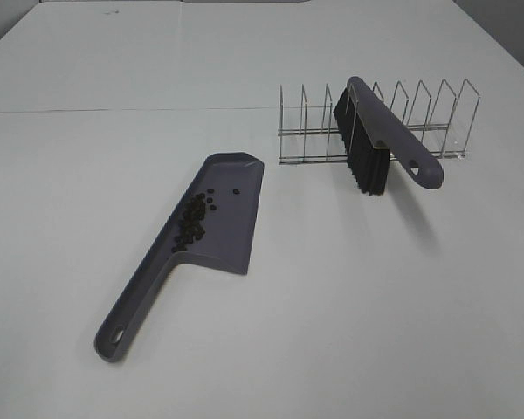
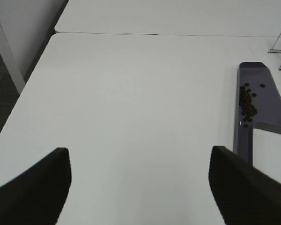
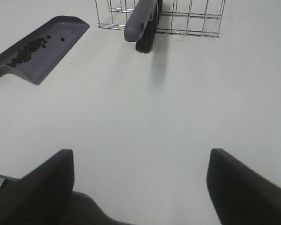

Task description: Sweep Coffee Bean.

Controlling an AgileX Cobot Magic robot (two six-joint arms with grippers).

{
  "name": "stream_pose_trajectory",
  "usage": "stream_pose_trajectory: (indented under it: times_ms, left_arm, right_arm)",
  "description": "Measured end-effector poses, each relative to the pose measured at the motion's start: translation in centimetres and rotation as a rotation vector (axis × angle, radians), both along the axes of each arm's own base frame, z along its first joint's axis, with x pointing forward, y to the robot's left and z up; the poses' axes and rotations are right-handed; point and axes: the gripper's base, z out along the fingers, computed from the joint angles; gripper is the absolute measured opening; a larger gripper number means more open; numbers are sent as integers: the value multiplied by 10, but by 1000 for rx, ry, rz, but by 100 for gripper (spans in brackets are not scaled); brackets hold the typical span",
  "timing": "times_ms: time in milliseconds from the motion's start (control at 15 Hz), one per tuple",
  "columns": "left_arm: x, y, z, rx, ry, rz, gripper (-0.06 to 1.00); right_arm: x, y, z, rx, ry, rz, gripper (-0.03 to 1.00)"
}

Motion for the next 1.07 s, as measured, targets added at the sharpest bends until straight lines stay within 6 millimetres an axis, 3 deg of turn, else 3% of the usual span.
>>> stream_pose_trajectory:
  times_ms: [1067]
  left_arm:
    - [0,0,0,1,-2,-18,74]
  right_arm:
    - [0,0,0,0,0,0,70]
